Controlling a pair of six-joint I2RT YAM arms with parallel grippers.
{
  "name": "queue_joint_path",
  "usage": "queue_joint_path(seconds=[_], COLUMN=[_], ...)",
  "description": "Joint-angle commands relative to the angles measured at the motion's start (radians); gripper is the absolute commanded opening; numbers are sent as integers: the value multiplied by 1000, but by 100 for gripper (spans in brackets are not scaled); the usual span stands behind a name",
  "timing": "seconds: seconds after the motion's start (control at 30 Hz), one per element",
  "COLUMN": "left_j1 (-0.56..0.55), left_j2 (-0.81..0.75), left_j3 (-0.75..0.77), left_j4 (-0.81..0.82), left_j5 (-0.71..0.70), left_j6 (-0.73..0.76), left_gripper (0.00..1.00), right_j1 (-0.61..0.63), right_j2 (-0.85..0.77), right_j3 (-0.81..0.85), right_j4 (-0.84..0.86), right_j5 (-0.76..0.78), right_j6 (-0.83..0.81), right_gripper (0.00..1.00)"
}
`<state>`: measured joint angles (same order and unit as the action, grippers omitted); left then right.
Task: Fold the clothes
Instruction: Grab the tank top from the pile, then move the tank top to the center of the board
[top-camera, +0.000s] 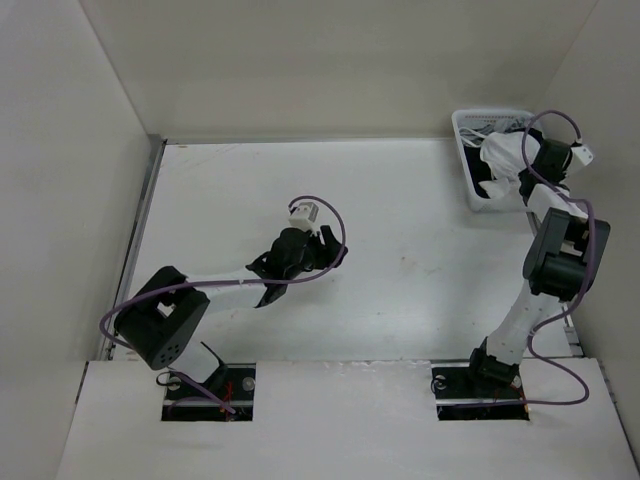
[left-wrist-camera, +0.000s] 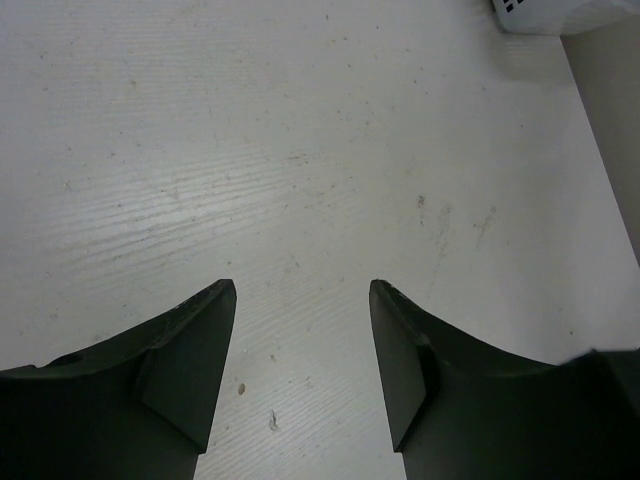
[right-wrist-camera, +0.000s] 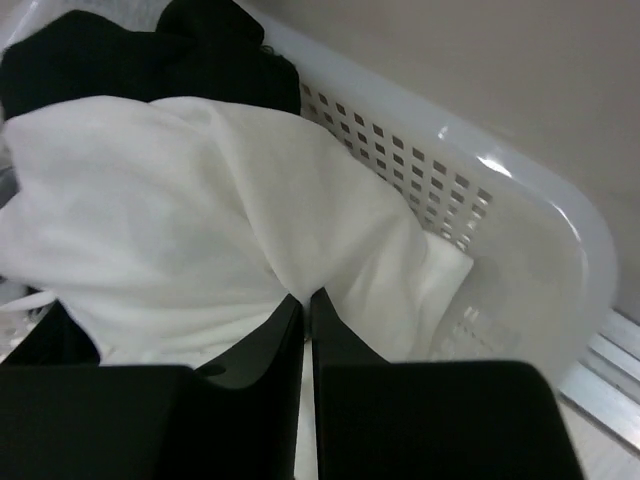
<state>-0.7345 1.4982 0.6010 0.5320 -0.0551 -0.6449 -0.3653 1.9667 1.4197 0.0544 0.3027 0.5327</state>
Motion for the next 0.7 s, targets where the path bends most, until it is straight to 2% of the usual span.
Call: queue_joint_path(seconds=[0.0,0.13,0.3,0.5,0.6,0.63,0.67], left_j1=[-3,1,14,105,183,209,233], left_j2=[-7,-21,-76,-231,-324,-354,-378], left_j3=[-18,-24,-41,-81,-122,-139,-158], left_j4=[68,69,63,5,-49,-65,-82], left_j5=[15,17,6,-15,-25,-22,-19], left_j6=[-16,-29,-39,-79,-120,-133,-139], left_gripper=[54,54,53,53,54,54,54], right_j1=[19,113,315,617,790,846,896], right_j2=[-228,-480,-768,-956,-993,-994,-987], right_j3=[-63,-160,-275,-338,-489,-555,-618], right_j4=[157,185,165,65,58,65,76], right_j5=[1,-5,-56,-139,-99,-79,-67], right_j6=[13,26,41,70,125,153,174], right_gripper=[8,9,9,14,23,29,40])
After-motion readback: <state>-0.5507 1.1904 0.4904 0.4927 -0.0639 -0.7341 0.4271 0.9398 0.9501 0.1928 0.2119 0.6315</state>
